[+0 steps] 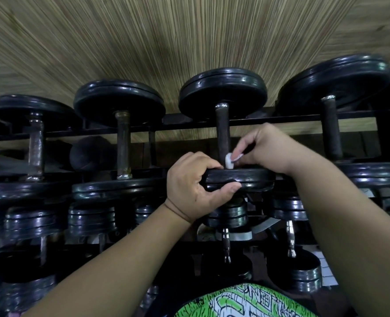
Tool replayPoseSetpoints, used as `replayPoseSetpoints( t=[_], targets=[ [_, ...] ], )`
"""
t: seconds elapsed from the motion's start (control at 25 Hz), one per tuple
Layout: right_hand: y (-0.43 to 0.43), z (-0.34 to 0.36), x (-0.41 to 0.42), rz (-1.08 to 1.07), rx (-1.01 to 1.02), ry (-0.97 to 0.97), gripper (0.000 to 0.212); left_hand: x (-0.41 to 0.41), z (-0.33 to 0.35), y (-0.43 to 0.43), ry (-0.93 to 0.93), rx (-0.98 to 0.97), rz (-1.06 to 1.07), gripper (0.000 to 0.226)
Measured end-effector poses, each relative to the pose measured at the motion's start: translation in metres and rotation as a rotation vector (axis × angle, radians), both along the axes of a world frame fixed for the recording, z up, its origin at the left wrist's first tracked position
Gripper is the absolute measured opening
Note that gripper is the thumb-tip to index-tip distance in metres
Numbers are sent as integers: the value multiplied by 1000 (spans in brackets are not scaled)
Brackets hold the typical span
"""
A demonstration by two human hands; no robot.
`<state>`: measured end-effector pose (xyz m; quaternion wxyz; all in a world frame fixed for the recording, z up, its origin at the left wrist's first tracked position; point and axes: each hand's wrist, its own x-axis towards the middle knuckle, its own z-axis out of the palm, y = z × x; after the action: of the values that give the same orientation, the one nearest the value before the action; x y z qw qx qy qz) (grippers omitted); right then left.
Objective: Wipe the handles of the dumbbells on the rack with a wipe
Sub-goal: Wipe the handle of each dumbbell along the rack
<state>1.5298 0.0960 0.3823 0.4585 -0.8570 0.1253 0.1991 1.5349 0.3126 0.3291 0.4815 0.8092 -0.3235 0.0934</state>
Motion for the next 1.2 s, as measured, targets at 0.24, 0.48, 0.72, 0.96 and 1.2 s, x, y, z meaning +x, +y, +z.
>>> replayPoseSetpoints(
  t=[0.24, 0.48, 0.72, 0.96, 1.2],
  targets=[
    [2, 4, -9, -296, 329, -14, 17, 1, 7, 2, 44, 49, -31, 48],
    [21, 46, -12, -588, 416, -272, 21, 0, 18, 4, 115, 151, -59, 44],
    [45, 77, -16, -771, 492, -344, 17, -24, 50, 3, 113, -100, 69, 30],
    [79, 87, -23, -853, 668, -291, 9, -16, 86, -9, 205, -270, 221, 19],
    [94, 87, -25, -790, 675, -258, 13, 7, 97, -3, 371, -414, 139, 24]
  ],
)
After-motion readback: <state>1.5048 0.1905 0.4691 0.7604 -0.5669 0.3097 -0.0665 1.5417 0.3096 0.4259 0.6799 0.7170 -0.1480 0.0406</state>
